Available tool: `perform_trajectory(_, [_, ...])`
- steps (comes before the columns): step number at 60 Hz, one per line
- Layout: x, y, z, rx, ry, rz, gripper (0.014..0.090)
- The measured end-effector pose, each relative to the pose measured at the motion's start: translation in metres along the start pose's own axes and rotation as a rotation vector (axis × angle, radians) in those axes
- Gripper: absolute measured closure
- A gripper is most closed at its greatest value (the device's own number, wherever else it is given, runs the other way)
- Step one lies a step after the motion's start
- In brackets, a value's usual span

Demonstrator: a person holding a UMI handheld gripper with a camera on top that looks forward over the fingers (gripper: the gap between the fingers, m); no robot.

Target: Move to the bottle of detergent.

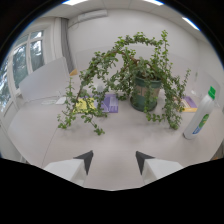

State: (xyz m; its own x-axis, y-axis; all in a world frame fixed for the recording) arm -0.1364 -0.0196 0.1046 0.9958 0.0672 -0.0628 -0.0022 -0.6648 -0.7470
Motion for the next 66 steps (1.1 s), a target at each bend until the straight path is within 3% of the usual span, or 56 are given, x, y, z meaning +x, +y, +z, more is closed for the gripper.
perform_trajectory(22, [0.058, 0.017, -0.016, -0.011, 0.012, -0.015, 0.0202])
perform_trajectory(44, [0.214, 0.058, -0.037, -0.049, 0.126, 0.021, 0.0206])
perform_trajectory(66, [0.348, 0.079, -0.049, -0.066, 0.158, 0.024, 0.0200])
